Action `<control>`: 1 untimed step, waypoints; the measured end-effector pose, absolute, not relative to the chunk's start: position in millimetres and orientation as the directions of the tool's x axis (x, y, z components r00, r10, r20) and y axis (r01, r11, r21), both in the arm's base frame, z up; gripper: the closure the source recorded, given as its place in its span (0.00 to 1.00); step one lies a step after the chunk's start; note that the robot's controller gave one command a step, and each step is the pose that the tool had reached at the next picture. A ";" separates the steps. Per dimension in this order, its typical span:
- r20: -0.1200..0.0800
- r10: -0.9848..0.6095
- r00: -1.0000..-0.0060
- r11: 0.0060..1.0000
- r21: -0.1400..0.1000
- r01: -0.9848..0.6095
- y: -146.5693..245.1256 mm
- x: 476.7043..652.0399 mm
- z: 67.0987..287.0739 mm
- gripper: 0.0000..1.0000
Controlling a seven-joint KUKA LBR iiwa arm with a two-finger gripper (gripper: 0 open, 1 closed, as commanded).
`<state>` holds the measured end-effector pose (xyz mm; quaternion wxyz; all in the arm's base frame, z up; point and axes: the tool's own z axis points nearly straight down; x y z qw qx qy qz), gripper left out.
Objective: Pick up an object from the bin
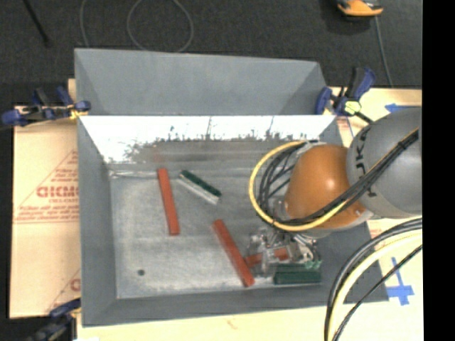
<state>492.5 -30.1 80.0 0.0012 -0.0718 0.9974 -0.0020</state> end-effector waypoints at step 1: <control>-0.002 -0.143 -0.990 0.990 -0.004 -0.143 -30.2 492.5 80.0 1.00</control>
Offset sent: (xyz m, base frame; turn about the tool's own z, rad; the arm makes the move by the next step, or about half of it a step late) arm 0.0000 0.0000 0.0000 0.0000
